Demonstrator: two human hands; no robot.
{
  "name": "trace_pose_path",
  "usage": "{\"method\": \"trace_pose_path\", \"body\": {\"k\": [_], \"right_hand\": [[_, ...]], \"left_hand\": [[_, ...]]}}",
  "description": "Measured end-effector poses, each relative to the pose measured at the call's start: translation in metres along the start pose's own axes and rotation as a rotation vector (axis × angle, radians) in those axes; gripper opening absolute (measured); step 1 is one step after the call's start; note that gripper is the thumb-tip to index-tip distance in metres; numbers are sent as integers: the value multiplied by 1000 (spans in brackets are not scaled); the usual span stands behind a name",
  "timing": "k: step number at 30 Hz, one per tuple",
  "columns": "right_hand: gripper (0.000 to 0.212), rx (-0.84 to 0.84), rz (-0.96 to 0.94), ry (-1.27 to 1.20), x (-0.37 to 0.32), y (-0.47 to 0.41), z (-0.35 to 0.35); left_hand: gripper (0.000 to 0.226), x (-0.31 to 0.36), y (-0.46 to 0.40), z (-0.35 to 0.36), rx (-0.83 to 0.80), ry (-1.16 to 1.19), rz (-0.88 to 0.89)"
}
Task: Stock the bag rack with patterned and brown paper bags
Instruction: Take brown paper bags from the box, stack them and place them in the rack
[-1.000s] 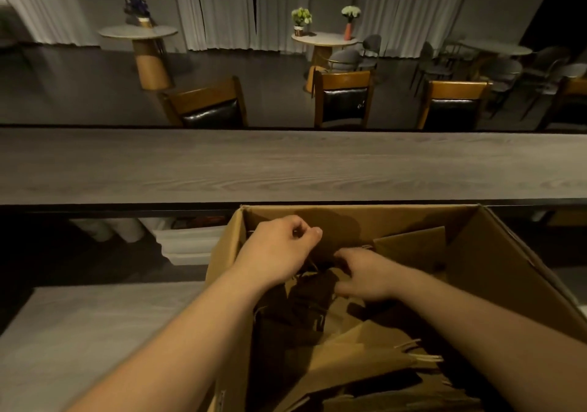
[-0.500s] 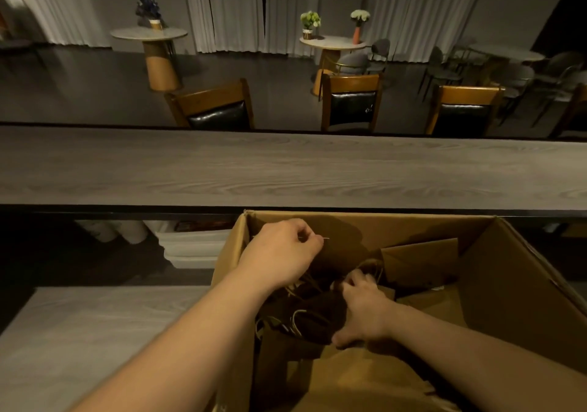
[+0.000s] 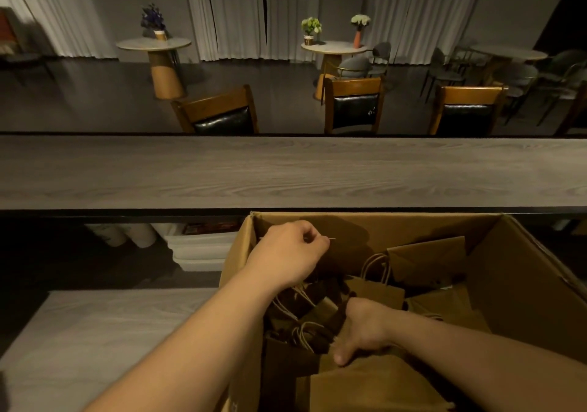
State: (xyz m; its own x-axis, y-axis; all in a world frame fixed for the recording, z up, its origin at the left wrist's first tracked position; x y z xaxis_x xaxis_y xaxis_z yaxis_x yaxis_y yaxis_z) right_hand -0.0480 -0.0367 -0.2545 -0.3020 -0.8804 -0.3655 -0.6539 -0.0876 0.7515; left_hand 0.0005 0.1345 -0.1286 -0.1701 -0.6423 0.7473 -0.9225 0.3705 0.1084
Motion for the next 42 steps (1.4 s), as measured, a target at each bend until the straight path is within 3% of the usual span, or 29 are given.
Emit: {"method": "trace_pose_path", "body": {"k": [2,6,9,13,15,17,19,22,26,29,32,34,36,40,42], "right_hand": [[60,24,-32,51,-1,2,-1],[20,28,-148,39,1,12,-18],[12,149,-223,-45,0,29,-53],[18,288,-288,-238,4,60,-96],[22,382,-326,-365,9,77,-113],[28,477,-340,-479,14,89,-126],[29,549,-355,-531,13,97,-132],[31,616,-403,-558,8,104,-137],[44,703,-546,-645,1,121,-146],[52,772,-629,-734,-9,129,-150],[56,867,-605,-749,-21,130,-145],[48,977,-536,-667,-27,127,-140],[53,1017,-406,-553,-27,121,-136],[84,779,-286,-356,-16,104,-131],[73,667,-318,-272,-14,106,-130]], "left_hand": [[19,-1,0,-2,8,7,2],[21,-1,3,-7,21,63,-13],[18,2,4,-10,79,121,21],[11,5,11,-21,383,367,174],[25,5,14,-24,512,504,210],[39,7,11,-23,471,636,156],[56,8,6,-17,288,750,69],[95,7,2,-8,74,736,31],[68,4,5,-7,-61,763,38],[41,8,10,-4,-176,650,61],[23,8,11,-5,-99,628,74],[23,6,9,-7,-10,667,54],[25,5,6,-8,65,742,31],[32,1,3,-13,219,739,-13],[36,-3,2,-14,295,640,-28]]}}
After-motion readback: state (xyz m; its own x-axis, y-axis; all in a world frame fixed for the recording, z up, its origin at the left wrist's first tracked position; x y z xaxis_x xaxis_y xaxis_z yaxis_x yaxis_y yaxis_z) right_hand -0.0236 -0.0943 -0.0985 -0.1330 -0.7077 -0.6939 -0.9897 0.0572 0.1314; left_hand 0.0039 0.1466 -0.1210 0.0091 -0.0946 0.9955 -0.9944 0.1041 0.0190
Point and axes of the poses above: each hand's wrist, its own y-axis away from the middle knuckle, its own z-axis out of the palm, x = y × z, the point moved 3 cm from there along -y, towards the middle knuckle, and after that the axes turned 1 degree about z, right-handed, at the moved point
